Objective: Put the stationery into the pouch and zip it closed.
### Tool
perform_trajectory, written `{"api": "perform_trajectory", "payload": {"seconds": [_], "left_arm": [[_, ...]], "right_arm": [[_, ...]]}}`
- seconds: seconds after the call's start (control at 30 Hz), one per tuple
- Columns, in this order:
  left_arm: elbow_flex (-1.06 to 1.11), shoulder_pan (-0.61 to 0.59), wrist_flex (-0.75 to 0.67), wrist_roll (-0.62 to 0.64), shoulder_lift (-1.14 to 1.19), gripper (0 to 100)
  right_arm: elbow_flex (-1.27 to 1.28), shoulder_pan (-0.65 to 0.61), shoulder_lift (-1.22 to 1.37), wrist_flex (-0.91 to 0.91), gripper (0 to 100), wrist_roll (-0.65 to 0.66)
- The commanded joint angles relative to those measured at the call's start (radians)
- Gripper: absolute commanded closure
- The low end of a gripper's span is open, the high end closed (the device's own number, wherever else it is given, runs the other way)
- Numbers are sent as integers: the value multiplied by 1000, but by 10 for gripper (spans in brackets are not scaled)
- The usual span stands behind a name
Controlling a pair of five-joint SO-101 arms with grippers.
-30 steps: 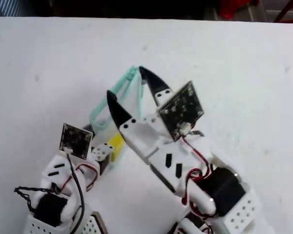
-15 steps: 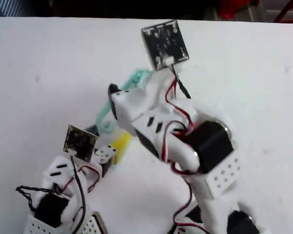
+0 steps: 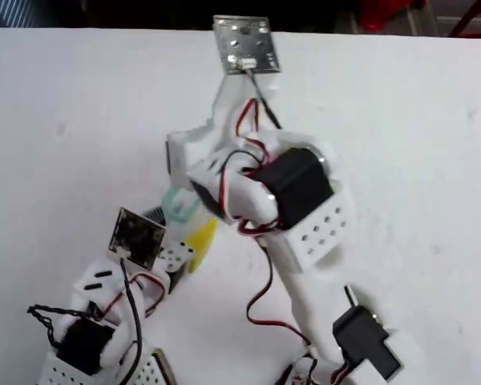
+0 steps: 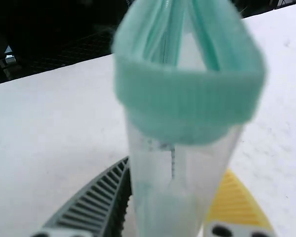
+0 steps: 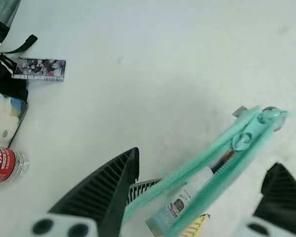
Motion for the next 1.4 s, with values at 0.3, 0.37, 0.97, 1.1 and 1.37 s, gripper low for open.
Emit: {"api": "perform_trajectory", "payload": {"seconds": [0.3,0.37,0.97,1.1,1.37], "left_arm": [[-40,10,0,-11,8,771],[-40,10,-2,-12,8,771],[-333,4,310,107,8,691],[-328,-21,287,107,8,692],[-157,-228,57,103,8,694]], "right_arm": [[292,24,-127,18,756,153],[301,28,-117,8,786,172],[256,171,-77,-94,981,500],[190,163,-82,-114,981,775],[147,180,-88,30,981,1188]]}}
